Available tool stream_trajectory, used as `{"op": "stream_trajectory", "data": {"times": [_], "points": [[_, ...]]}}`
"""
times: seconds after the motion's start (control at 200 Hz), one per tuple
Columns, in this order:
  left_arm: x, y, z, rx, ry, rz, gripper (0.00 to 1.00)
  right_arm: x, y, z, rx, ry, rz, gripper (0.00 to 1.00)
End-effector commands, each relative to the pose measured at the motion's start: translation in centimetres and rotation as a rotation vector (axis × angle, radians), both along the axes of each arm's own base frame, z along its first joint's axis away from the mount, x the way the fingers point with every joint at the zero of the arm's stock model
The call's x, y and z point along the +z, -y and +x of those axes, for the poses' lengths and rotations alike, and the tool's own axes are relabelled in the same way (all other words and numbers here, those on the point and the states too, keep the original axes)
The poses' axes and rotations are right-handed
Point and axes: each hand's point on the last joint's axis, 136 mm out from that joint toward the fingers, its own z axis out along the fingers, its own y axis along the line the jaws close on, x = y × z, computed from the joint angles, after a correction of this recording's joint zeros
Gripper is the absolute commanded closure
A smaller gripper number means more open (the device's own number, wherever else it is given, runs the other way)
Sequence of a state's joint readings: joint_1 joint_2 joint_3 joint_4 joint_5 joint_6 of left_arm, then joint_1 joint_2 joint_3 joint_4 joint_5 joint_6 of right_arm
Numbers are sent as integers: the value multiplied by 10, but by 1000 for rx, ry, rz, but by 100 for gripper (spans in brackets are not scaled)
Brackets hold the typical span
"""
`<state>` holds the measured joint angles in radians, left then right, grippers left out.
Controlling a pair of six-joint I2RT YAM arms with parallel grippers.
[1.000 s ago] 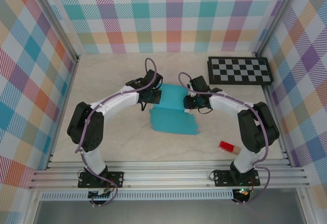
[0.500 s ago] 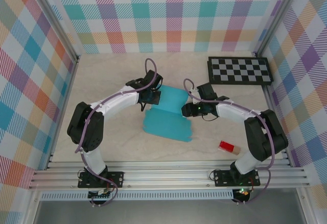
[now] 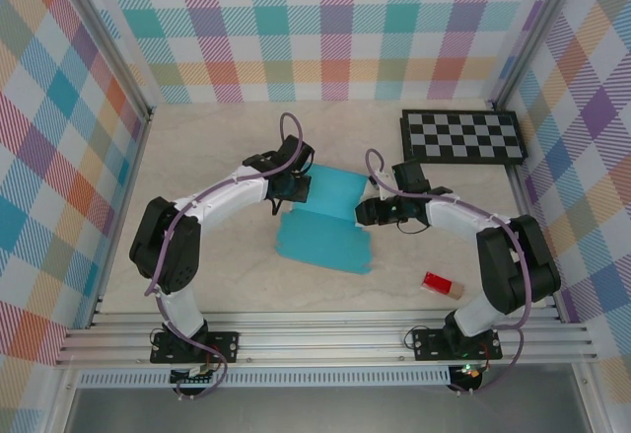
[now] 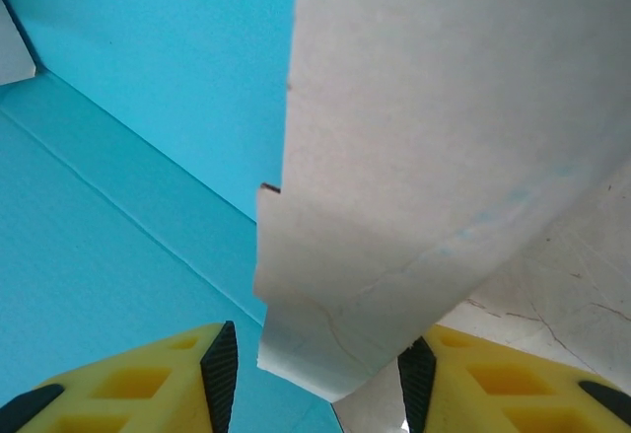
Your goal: Fold the paper box
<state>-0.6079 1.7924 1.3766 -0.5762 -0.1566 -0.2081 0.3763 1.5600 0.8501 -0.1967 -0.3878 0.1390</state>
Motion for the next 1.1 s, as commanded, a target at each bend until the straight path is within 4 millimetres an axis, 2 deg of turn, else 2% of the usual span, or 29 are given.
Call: {"op": "stream_trajectory", "data": {"times": [0.0,0.19,0.29,0.345,0.45,0.635,0.885,1.1], "points": [[11,12,3,-19,19,-50,100,13,-9,-7,58,47,58,47],[8,12,4,-20,10,-47,100,26,-15,-13,94,35,183,39],[3,9,4,-16,2,-35,100,36,-6,-8,49,42,256,37],[0,7,4,-15,-3,-25,100,37,3,-4,16,46,255,33],[-4,3,4,-9,-8,-23,100,28,16,0,-24,18,222,33],[-6,3,2,-11,-15,-30,100,15,20,4,-60,5,214,38],[-9,3,0,-19,-21,-31,100,-5,74,18,-305,12,139,41],[-6,5,2,-25,-18,-39,100,-14,81,19,-342,-22,120,45]]}}
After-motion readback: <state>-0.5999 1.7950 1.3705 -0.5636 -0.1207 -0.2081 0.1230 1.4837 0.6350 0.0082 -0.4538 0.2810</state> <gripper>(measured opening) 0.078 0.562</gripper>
